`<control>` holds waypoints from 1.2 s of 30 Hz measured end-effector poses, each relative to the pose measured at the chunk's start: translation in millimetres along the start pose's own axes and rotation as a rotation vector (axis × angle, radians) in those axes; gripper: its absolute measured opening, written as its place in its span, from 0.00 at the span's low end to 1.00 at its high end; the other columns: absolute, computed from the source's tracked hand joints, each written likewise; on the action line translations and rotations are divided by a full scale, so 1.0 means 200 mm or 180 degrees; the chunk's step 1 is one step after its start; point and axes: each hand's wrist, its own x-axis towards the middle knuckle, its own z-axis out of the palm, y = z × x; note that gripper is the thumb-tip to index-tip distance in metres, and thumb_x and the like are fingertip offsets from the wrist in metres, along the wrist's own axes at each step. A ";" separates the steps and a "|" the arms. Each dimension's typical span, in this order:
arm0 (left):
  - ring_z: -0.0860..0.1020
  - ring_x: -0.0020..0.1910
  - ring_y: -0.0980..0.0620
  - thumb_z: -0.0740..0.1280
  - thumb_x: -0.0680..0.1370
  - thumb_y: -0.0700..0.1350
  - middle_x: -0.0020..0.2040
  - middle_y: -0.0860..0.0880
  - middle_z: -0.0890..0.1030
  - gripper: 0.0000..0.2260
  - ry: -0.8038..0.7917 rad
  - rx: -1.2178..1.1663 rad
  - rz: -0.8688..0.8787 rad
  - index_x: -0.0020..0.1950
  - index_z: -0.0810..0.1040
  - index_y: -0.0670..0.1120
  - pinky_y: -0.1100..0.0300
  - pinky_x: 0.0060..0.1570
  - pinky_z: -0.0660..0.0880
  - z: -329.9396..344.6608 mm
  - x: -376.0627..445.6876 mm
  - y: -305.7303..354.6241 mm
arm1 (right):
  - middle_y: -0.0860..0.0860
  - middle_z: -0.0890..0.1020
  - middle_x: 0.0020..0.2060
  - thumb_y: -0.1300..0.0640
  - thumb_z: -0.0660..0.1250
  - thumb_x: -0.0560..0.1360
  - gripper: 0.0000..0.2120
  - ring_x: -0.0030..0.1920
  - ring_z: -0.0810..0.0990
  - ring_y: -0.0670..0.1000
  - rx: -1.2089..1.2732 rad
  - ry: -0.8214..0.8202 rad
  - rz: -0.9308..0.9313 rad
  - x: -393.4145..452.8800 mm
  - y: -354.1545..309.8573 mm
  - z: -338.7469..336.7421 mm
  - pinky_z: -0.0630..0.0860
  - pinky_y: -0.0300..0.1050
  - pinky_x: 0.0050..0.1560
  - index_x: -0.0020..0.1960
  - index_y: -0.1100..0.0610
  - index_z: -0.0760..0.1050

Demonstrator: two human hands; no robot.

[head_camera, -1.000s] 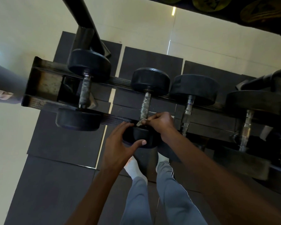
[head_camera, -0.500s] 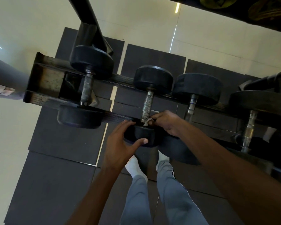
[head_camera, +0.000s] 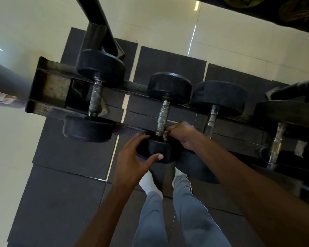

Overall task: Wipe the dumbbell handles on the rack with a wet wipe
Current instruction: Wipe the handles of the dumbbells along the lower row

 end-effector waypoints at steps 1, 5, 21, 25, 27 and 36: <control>0.76 0.68 0.55 0.81 0.68 0.59 0.66 0.52 0.80 0.31 -0.0005 -0.0011 -0.0011 0.67 0.80 0.47 0.52 0.66 0.77 0.00 0.00 0.00 | 0.60 0.82 0.36 0.76 0.65 0.70 0.12 0.35 0.79 0.56 -0.0002 0.0025 -0.0031 0.01 0.00 0.02 0.79 0.51 0.42 0.43 0.65 0.84; 0.76 0.68 0.55 0.81 0.68 0.59 0.66 0.52 0.80 0.31 -0.0027 -0.0007 -0.0032 0.67 0.80 0.48 0.51 0.66 0.77 -0.01 0.00 0.00 | 0.59 0.86 0.42 0.72 0.72 0.71 0.09 0.40 0.83 0.56 0.0274 0.0161 0.0017 -0.05 0.03 0.01 0.84 0.52 0.48 0.49 0.63 0.85; 0.75 0.69 0.56 0.80 0.68 0.62 0.67 0.52 0.79 0.33 -0.0015 -0.0023 0.0005 0.68 0.79 0.48 0.54 0.68 0.75 0.00 0.00 0.01 | 0.49 0.86 0.37 0.58 0.81 0.66 0.06 0.40 0.85 0.48 0.1666 0.2286 -0.1045 0.11 -0.18 0.10 0.82 0.42 0.48 0.42 0.55 0.87; 0.76 0.68 0.56 0.79 0.67 0.64 0.67 0.52 0.80 0.34 -0.0036 -0.0072 0.0027 0.67 0.79 0.47 0.59 0.68 0.74 -0.01 0.00 0.01 | 0.53 0.84 0.43 0.65 0.73 0.71 0.05 0.43 0.81 0.53 0.0006 0.2844 -0.2135 0.09 -0.13 0.18 0.79 0.44 0.45 0.43 0.57 0.87; 0.76 0.67 0.56 0.81 0.67 0.60 0.66 0.52 0.80 0.33 -0.0037 -0.0072 0.0038 0.67 0.80 0.46 0.64 0.68 0.72 -0.01 0.00 0.00 | 0.51 0.82 0.49 0.65 0.72 0.74 0.05 0.49 0.78 0.52 -0.1268 0.2587 -0.2730 0.09 -0.08 0.18 0.75 0.38 0.46 0.46 0.58 0.85; 0.77 0.66 0.56 0.82 0.67 0.57 0.65 0.52 0.81 0.31 0.0029 -0.0096 0.0179 0.66 0.80 0.46 0.63 0.67 0.73 0.00 0.00 -0.02 | 0.54 0.82 0.41 0.59 0.70 0.67 0.05 0.48 0.80 0.56 -0.5758 0.1503 -0.4301 0.04 -0.32 -0.03 0.74 0.44 0.35 0.34 0.53 0.82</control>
